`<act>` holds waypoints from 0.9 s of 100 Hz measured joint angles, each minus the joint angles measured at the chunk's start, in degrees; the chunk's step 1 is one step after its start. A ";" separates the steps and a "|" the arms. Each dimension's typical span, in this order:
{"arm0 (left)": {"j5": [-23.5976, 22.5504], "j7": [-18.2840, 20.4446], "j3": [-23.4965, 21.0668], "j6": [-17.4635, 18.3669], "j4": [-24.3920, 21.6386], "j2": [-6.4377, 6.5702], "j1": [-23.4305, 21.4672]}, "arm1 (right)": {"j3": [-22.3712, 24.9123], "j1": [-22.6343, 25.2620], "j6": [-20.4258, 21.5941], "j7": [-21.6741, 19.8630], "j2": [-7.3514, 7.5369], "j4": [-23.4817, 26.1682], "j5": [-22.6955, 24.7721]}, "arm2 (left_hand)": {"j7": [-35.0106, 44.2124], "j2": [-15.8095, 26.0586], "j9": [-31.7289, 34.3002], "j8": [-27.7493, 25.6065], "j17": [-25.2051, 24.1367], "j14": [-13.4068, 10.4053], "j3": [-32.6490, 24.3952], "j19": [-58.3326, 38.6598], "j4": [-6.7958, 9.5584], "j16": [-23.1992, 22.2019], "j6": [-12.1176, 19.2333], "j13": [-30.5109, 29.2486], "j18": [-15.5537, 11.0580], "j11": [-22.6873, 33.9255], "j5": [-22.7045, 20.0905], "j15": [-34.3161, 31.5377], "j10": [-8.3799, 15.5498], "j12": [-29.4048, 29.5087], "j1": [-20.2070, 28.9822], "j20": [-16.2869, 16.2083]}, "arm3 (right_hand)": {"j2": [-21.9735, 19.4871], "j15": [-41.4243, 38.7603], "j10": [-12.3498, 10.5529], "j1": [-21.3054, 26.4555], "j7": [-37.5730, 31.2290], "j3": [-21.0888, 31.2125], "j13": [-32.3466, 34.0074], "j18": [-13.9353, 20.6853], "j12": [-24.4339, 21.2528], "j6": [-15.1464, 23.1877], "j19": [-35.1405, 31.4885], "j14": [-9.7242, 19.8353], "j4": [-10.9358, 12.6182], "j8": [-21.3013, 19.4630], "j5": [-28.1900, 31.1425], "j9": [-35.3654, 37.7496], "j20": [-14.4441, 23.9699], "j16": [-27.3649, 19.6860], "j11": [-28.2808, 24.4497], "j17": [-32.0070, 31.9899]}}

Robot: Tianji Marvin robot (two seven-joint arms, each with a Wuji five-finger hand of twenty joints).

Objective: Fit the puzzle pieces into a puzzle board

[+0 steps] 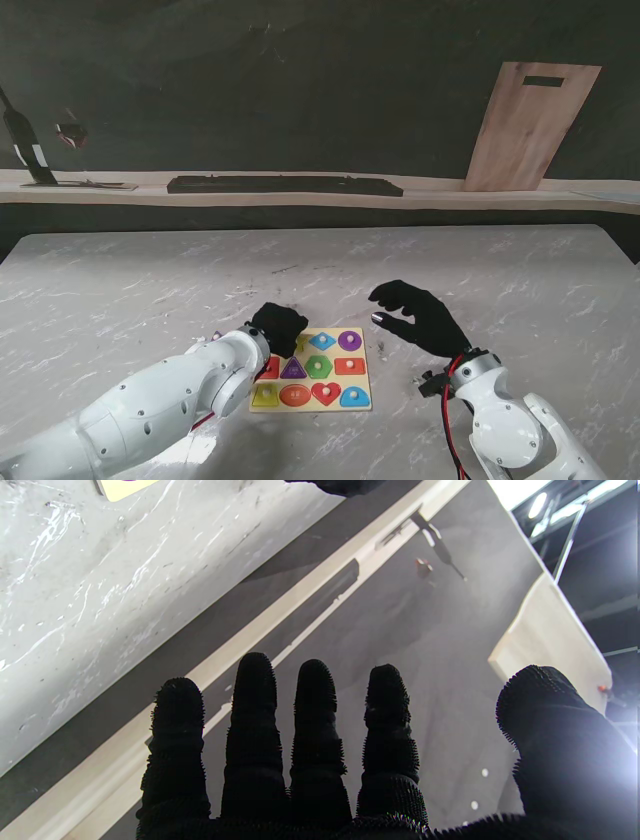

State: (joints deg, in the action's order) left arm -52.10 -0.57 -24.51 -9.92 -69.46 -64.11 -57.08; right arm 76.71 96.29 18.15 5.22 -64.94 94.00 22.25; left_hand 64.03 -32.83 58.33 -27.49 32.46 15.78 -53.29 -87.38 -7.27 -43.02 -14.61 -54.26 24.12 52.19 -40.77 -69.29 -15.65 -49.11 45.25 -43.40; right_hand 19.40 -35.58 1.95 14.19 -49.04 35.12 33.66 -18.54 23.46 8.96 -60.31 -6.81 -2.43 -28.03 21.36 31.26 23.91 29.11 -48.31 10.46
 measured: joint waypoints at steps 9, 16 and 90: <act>-0.46 0.46 0.19 0.10 -0.12 0.09 0.24 | 0.01 0.00 0.01 0.00 0.00 0.00 -0.01 | 0.02 0.06 0.00 0.00 0.00 -0.03 0.01 0.01 0.00 -0.01 0.00 0.00 0.00 0.00 0.02 0.00 0.03 0.00 -0.02 0.00 | 0.00 0.00 0.00 0.00 0.00 0.00 0.00 0.00 0.00 0.00 0.00 0.00 0.00 0.00 0.00 0.00 0.00 0.00 0.00 0.00; -0.73 0.75 0.25 0.26 -0.23 0.19 0.37 | 0.03 0.00 0.02 -0.01 0.00 0.00 -0.04 | 0.03 0.16 0.00 0.00 -0.01 -0.04 0.01 0.00 0.00 -0.05 0.01 0.00 0.00 0.00 0.06 0.00 0.06 0.00 -0.03 0.00 | 0.00 0.00 0.00 0.00 0.00 0.00 0.00 0.00 0.00 0.00 0.00 0.00 0.00 0.00 0.00 0.00 0.00 0.00 0.00 0.00; -4.18 1.49 -0.25 -1.21 -1.92 1.11 -0.05 | 0.16 0.10 0.18 -0.09 0.00 0.05 -0.29 | -5.30 6.93 -3.59 -1.30 -1.69 -0.57 23.08 1.53 0.19 -0.75 2.67 2.16 0.00 -0.06 0.06 1.38 0.28 2.32 -3.07 0.00 | -0.01 0.00 0.00 0.00 0.00 0.00 0.00 0.00 0.00 0.00 0.00 0.00 0.00 0.00 0.00 0.00 0.00 0.00 0.00 0.00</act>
State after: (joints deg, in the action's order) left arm -56.28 0.92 -24.76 -11.12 -71.38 -62.99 -57.14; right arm 76.86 96.39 18.33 5.13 -64.94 94.05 21.96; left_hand 58.73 -25.90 54.74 -28.80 30.77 15.21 -30.21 -85.84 -7.08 -43.77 -11.94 -52.10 24.12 52.13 -40.71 -67.91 -15.38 -46.78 42.18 -43.40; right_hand 19.39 -35.58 1.95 14.19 -49.04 35.12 33.66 -18.54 23.46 8.96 -60.31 -6.81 -2.43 -28.03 21.36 31.26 23.91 29.11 -48.31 10.46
